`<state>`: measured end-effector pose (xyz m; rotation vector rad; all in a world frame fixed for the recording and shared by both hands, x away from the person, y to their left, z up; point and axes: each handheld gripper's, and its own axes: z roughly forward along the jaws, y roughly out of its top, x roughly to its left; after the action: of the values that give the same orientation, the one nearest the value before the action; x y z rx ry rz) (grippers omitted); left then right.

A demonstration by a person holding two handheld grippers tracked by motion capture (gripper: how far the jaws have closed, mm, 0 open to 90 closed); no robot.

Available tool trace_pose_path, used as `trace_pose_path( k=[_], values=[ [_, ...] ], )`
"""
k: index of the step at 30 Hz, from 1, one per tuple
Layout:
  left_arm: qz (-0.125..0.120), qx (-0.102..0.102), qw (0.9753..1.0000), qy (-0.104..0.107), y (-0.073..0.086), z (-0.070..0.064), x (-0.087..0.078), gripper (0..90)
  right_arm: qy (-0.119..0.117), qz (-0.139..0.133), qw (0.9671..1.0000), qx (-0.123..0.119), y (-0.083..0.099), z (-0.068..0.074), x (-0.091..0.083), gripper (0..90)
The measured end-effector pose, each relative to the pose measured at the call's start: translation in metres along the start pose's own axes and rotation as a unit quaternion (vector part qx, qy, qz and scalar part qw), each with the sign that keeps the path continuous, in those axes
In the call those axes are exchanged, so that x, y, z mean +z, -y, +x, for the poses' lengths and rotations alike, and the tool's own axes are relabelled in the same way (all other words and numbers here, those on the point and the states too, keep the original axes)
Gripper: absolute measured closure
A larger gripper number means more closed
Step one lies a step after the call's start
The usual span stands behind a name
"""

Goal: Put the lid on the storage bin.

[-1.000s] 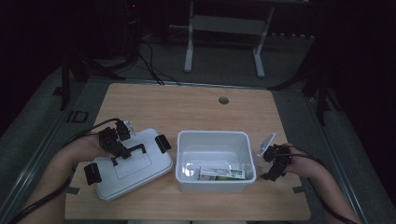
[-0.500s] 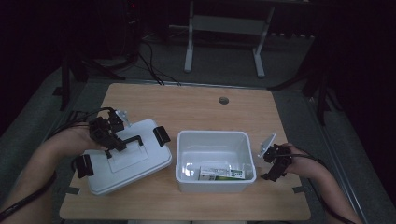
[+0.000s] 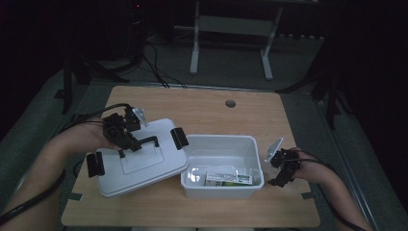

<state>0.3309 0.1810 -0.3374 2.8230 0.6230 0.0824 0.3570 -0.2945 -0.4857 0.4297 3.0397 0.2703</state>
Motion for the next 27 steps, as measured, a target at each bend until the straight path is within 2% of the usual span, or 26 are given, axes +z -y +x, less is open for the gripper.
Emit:
trace_pose_path(
  k=[7,13,23,27],
  values=[
    [-0.010,0.020,0.9997,0.012,-0.023,-0.007,0.000,83.9,-0.001,0.002,1.0000,-0.003,-0.001,0.001,0.000,15.8],
    [-0.009,0.041,0.9990,0.018,-0.043,-0.015,0.002,83.8,-0.001,0.001,1.0000,-0.002,0.000,0.001,-0.001,15.8],
    [-0.010,0.063,0.9975,0.028,-0.068,-0.023,0.008,83.9,0.002,0.005,1.0000,-0.007,0.000,0.002,0.000,14.9],
    [-0.017,0.071,0.9969,0.030,-0.079,-0.025,0.009,83.8,0.003,0.005,1.0000,-0.007,0.000,0.002,-0.001,14.9]
  ],
)
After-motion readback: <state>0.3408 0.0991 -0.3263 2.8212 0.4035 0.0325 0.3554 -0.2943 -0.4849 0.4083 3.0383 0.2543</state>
